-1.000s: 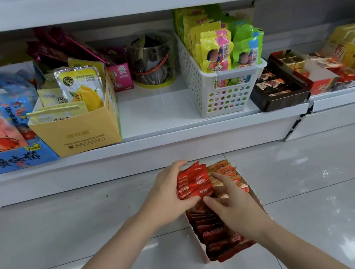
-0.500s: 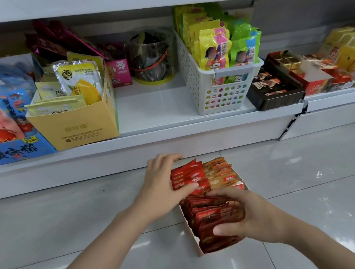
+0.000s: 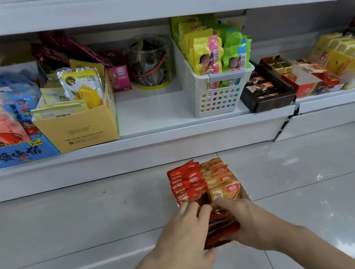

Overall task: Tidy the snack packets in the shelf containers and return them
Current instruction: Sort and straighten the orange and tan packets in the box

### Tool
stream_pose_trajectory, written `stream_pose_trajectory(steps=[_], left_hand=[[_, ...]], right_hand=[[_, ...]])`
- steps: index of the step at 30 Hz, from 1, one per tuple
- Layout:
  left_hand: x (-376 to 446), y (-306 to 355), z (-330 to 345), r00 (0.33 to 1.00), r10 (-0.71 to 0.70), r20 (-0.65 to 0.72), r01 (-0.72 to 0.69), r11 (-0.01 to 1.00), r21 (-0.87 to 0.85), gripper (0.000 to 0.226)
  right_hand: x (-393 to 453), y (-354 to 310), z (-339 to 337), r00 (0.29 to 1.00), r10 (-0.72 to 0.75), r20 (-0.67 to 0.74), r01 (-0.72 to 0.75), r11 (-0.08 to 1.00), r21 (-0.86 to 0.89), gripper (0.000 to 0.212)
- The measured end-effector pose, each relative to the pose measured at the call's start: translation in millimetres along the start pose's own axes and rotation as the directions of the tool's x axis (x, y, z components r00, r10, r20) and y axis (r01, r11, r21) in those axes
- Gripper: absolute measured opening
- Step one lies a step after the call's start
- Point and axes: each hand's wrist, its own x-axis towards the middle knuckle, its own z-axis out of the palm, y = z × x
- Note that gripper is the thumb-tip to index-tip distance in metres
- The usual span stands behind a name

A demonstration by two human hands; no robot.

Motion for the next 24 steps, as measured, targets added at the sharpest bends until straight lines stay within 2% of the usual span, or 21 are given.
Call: stream_pose_trajectory(steps=[4,6,9,14,16,18,20,24], left_hand=[[27,13,1,0.990,-0.123,0.066,0.112,0.981,0.159,0.053],[38,14,0,0.978,-0.173,0.117,0.147,0.967,0.207,0.057],[47,7,-4,0.970,-0.172,0.172,0.133,0.967,0.216,0.070],[52,-20,-10,0.987,-0.097,0.132,0.084,0.992,0.096,0.062],[50,-35,-13,0.989,-0.094,0.111,0.096,0.995,-0.010,0.058],[50,-46,-13,0.988,-0.117,0.104,0.132,0.980,-0.152,0.057],[49,-53,-10,0.989,-0.110,0.096,0.129,0.966,-0.222,0.057],[44,-58,0,0.989,-0.069,0.130,0.113,0.925,-0.363,0.042]], right_hand=[[2,0,5,0.992,0.072,-0.105,-0.063,0.994,0.086,0.053],[0,4,7,0.982,0.148,-0.118,-0.134,0.983,0.124,0.059],[-4,10,10,0.964,0.250,-0.093,-0.224,0.948,0.228,0.062],[-2,6,16,0.944,0.306,-0.120,-0.251,0.908,0.336,0.057],[-1,3,17,0.952,0.290,-0.096,-0.238,0.900,0.365,0.059],[0,2,17,0.964,0.257,-0.061,-0.227,0.923,0.310,0.065],[2,0,17,0.966,0.252,-0.057,-0.232,0.942,0.244,0.069],[5,1,21,0.953,0.286,-0.101,-0.259,0.941,0.218,0.062]])
